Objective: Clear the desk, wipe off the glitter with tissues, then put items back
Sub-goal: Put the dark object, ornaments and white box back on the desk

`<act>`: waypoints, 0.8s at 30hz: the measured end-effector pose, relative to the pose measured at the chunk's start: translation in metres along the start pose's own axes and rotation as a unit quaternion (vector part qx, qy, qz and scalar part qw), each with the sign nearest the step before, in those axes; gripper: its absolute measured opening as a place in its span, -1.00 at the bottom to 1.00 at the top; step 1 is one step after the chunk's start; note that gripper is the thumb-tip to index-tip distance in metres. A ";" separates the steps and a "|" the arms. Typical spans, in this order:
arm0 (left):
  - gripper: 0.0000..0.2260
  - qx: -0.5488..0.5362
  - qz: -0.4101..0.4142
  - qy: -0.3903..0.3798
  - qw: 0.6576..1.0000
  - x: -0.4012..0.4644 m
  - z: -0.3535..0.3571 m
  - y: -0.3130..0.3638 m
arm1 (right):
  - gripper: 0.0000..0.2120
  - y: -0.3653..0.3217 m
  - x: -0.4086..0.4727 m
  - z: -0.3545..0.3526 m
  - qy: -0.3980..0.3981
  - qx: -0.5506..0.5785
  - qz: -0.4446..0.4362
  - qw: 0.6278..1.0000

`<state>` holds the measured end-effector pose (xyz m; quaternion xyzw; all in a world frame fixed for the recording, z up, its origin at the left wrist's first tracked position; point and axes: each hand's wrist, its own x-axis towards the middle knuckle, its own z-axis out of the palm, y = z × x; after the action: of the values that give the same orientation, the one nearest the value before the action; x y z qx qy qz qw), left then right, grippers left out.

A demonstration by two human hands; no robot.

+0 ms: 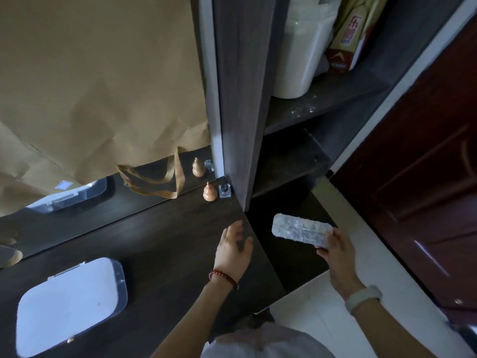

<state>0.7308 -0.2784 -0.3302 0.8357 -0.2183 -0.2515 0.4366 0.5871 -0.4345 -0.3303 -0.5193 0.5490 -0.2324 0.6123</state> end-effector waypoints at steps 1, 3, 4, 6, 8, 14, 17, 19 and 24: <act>-0.60 -0.034 -0.019 -0.037 0.999 0.002 0.009 0.005 | -0.77 0.004 -0.004 -0.007 0.002 -0.013 -0.004 1.000; -0.55 -0.091 -0.072 -0.134 0.984 0.002 0.029 0.016 | -0.77 0.012 -0.009 -0.020 -0.003 -0.029 -0.011 1.000; -0.54 -0.105 -0.097 -0.175 0.974 0.002 0.040 0.019 | -0.77 0.016 -0.011 -0.026 -0.005 -0.031 -0.012 0.999; -0.59 -0.098 -0.118 -0.218 0.964 -0.001 0.062 0.023 | -0.79 0.023 -0.011 -0.039 -0.010 -0.030 -0.012 0.999; -0.68 -0.076 -0.117 -0.204 0.969 -0.005 0.083 0.026 | -0.81 0.028 -0.004 -0.052 -0.019 -0.039 -0.001 0.999; -0.74 -0.119 -0.211 -0.035 0.970 -0.005 0.153 0.032 | -0.86 0.032 0.061 -0.088 -0.106 -0.135 0.047 0.984; -0.73 -0.136 -0.274 0.053 0.951 0.006 0.197 0.031 | -0.83 0.035 0.110 -0.094 -0.163 -0.230 0.042 0.959; -0.68 -0.132 -0.314 0.077 0.937 0.013 0.227 0.028 | -0.78 0.047 0.140 -0.093 -0.187 -0.297 0.011 0.937; -0.57 -0.191 -0.379 0.128 0.896 0.026 0.269 0.005 | -0.67 0.074 0.176 -0.072 -0.227 -0.416 -0.056 0.879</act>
<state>0.5858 -0.4631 -0.4642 0.7809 0.2253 -0.3254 0.4832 0.5510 -0.5868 -0.4617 -0.7944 0.4113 0.1072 0.4340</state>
